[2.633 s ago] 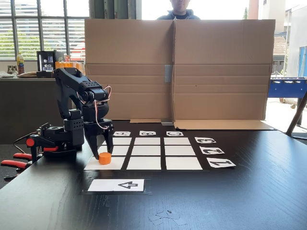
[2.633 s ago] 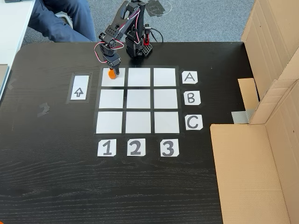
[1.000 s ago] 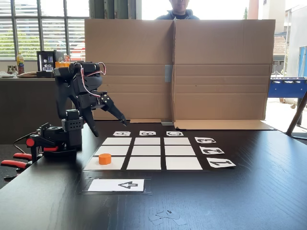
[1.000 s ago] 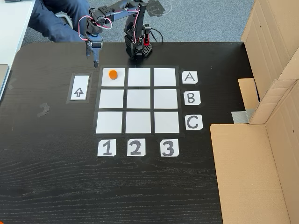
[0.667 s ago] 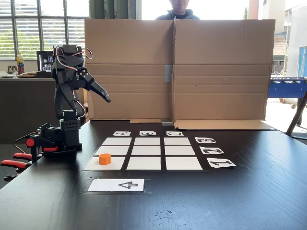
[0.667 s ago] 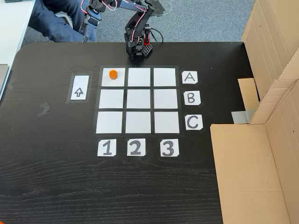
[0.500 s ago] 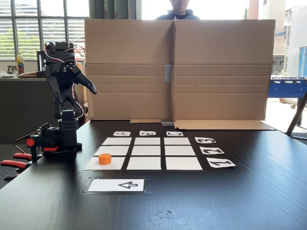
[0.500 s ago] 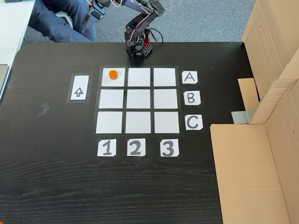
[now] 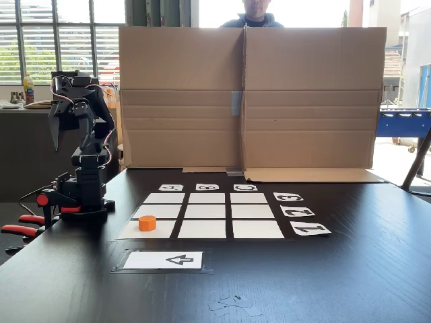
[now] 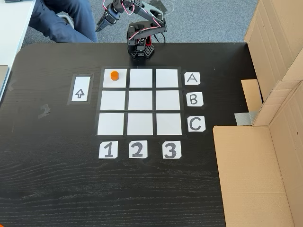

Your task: Pick up the round, orange token and place it in the grid on square A1.

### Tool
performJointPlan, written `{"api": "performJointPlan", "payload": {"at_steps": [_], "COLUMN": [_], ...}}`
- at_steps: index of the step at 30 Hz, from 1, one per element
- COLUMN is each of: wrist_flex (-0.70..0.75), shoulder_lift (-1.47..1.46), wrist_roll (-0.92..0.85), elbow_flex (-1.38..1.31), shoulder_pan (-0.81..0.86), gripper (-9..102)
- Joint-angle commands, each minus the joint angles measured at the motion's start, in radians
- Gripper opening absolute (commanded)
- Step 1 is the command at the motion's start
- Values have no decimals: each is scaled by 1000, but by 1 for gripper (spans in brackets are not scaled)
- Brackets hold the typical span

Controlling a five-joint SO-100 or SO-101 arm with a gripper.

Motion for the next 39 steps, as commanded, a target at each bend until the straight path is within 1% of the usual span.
{"api": "performJointPlan", "payload": {"at_steps": [1, 4, 11, 13, 19, 28, 39], "wrist_flex": [-2, -8, -63, -67, -130, -167, -176], "shoulder_lift": [54, 80, 109, 117, 183, 278, 387], "wrist_roll": [-14, -14, -18, -52, -51, -49, -48], "elbow_flex": [63, 126, 193, 229, 359, 459, 548], "shoulder_pan": [23, 34, 69, 74, 83, 109, 146], "gripper": [17, 15, 14, 13, 12, 9, 7]}}
